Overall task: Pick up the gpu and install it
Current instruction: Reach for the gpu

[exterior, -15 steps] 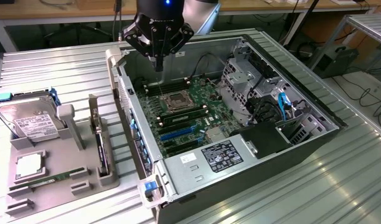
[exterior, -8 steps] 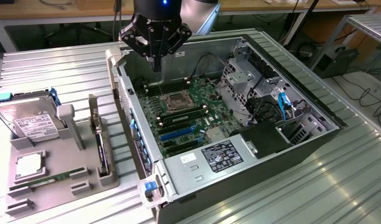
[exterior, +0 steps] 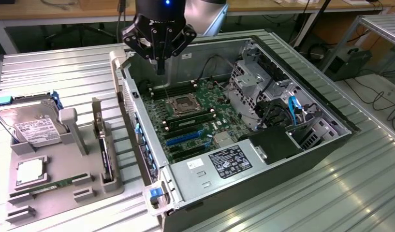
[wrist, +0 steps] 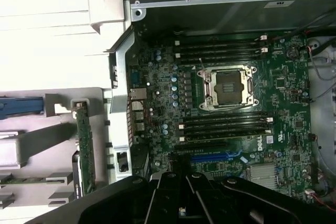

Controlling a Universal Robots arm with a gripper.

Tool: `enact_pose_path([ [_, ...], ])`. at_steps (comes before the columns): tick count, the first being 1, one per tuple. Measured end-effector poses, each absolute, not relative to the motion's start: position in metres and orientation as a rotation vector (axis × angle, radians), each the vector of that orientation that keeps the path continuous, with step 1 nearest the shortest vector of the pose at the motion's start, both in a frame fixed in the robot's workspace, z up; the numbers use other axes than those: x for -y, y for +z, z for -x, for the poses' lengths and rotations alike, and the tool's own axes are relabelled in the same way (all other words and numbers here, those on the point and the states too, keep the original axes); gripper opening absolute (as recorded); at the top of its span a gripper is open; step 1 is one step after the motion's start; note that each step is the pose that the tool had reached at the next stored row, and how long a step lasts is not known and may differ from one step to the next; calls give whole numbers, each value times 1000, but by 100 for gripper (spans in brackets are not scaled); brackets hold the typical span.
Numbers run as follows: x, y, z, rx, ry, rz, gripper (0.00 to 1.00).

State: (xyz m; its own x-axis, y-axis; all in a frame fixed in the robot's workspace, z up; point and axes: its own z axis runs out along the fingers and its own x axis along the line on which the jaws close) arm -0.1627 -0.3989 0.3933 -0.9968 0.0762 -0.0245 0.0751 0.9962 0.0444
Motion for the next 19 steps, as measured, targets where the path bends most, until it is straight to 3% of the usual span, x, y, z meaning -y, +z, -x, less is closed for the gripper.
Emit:
enact_pose_path([
  [19, 399, 393, 173, -3112, 68, -118, 11],
])
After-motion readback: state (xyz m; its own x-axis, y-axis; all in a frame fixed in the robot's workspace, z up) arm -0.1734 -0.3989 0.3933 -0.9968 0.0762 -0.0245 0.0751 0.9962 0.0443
